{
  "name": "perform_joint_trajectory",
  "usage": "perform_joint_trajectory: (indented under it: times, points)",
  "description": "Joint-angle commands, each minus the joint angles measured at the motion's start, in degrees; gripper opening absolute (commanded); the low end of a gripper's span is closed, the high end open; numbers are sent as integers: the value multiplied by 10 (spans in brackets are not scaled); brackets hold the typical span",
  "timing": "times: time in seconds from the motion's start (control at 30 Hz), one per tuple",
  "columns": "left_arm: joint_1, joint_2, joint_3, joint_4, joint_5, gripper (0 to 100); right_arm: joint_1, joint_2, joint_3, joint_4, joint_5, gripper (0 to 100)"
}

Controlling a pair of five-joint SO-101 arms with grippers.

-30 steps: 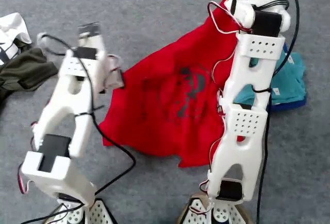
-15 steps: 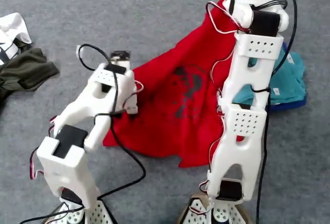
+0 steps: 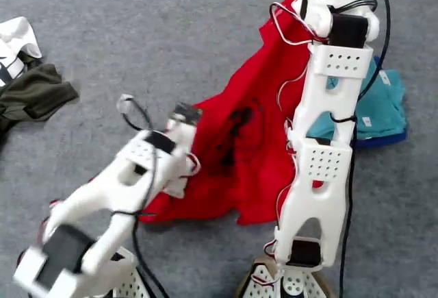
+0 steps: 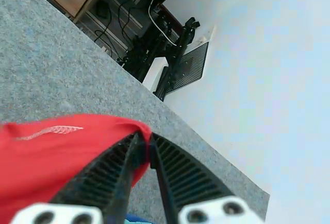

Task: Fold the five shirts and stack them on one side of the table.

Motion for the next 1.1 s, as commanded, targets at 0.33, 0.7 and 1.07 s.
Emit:
perform_joint_trajectory:
  times: [0.33,0.7,1.07]
  points:
    - [-139,-151,-103,44,1,220,-3,-5,-22,-14,8,3]
    - [-188,18,-148,-189,238,220,-14,-5,-22,-11,8,3]
    - [-129,339,-492,25,295,220,-15,-5,-22,-4,25,3]
